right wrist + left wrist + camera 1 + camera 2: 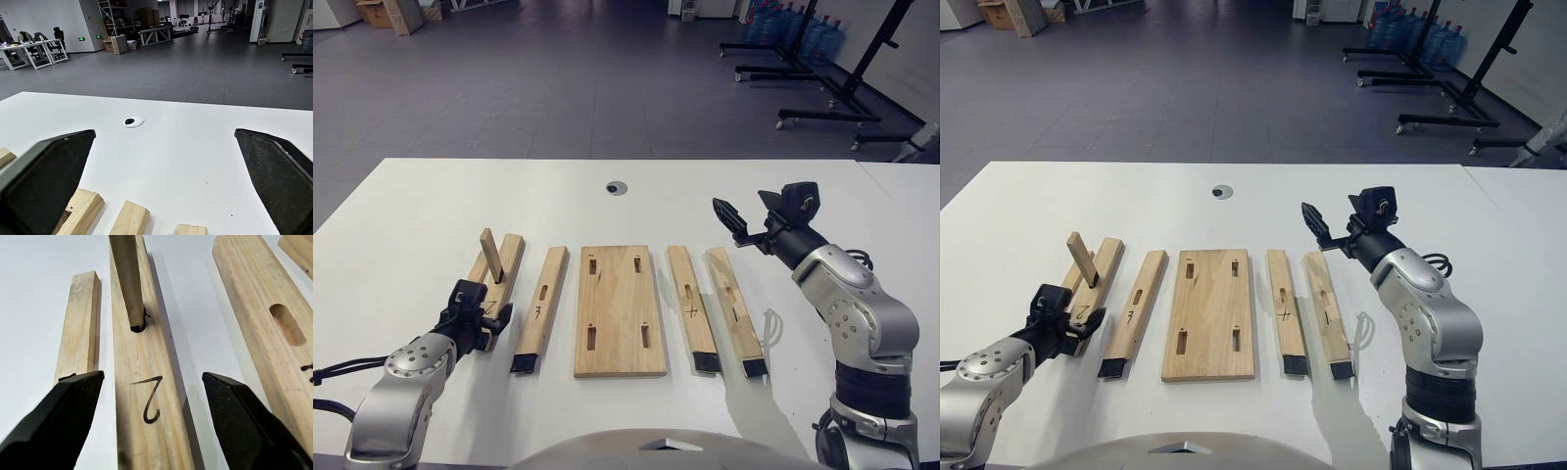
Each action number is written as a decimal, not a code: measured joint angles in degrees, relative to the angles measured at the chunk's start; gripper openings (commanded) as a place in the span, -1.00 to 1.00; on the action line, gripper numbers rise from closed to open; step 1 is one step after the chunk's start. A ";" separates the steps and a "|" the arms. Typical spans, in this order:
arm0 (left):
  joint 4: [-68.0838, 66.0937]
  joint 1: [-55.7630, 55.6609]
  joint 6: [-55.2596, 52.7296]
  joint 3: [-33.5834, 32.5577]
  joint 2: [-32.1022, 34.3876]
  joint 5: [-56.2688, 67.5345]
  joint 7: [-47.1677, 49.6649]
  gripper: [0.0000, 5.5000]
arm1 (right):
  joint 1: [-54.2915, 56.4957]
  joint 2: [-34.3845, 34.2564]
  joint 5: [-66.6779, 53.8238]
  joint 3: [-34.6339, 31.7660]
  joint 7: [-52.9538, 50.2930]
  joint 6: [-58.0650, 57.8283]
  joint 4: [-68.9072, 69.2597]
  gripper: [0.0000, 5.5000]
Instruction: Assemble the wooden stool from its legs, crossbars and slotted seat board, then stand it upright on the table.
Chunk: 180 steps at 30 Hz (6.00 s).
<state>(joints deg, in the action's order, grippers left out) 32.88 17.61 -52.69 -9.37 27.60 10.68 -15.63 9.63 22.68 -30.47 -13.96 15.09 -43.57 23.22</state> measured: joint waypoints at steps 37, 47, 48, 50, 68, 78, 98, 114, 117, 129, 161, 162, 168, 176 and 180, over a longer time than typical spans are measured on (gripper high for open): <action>-17.53 -48.97 -5.19 -7.35 -5.35 11.62 -1.73 -0.26 | 19.54 7.17 -3.06 -1.99 9.16 -0.54 -16.70 0.94; -35.79 -54.98 4.84 -9.66 -4.73 28.57 -29.27 -0.26 | 48.07 14.27 -19.35 -5.27 35.68 -16.50 -47.27 0.94; -36.99 -54.69 4.91 -10.00 -4.62 29.51 -30.51 -0.26 | 48.14 14.04 -19.77 -4.84 37.71 -17.42 -48.42 0.94; -37.49 -54.25 4.16 -10.30 -5.80 34.33 -33.78 -0.26 | 48.12 11.55 -20.26 -3.16 42.74 -17.70 -51.46 0.94; -35.64 -49.69 -4.52 -2.50 -11.00 44.96 -35.19 -0.26 | 48.49 -2.64 -28.87 -8.87 35.86 -22.06 -49.34 0.94; -35.56 -49.78 -4.14 -2.11 -10.98 45.01 -34.78 -0.26 | 45.02 -4.80 -29.13 -8.98 31.98 -21.33 -47.82 0.94; -30.11 -46.92 -4.15 1.85 -10.80 45.28 -34.21 -0.26 | 46.49 -7.01 -30.43 -8.70 31.44 -21.29 -47.77 0.94; -29.69 -46.92 -4.10 2.57 -10.94 45.24 -33.72 -0.26 | 47.09 -8.39 -30.30 -7.90 30.28 -21.15 -47.65 0.54; -29.69 -46.92 -4.10 2.57 -10.94 45.25 -33.68 -0.26 | 47.01 -8.36 -30.31 -7.92 30.27 -21.16 -47.30 0.37; -29.36 -46.92 -4.12 2.63 -11.60 45.55 -33.58 -0.26 | 44.96 -8.37 -30.26 -7.46 29.28 -21.14 -45.16 -0.24; -26.36 -36.40 -1.60 -3.78 -0.40 42.33 -29.26 0.51 | 40.10 1.17 -24.54 -3.66 37.70 -16.47 -42.53 -0.25; -26.38 -35.63 -1.26 -5.09 0.46 42.11 -29.14 0.51 | 39.64 2.02 -23.55 -3.09 38.48 -15.67 -42.07 -0.25; -26.76 -34.67 0.23 -8.78 2.12 41.53 -27.14 0.51 | 38.77 5.36 -16.97 0.95 39.88 -10.08 -38.78 -0.25; -27.95 -33.81 0.83 -7.64 1.64 40.05 -26.07 0.51 | 39.55 5.37 -13.47 -1.37 35.52 -3.43 -42.21 -0.25; -27.58 -33.59 1.00 -7.60 1.02 40.05 -24.80 0.51 | 39.05 4.89 -9.67 2.87 39.27 2.04 -41.68 -0.25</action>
<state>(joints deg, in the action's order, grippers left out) 5.30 -15.98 -51.70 -16.97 28.62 50.74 -40.42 48.68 27.57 -40.14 -11.10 54.36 -41.52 -18.46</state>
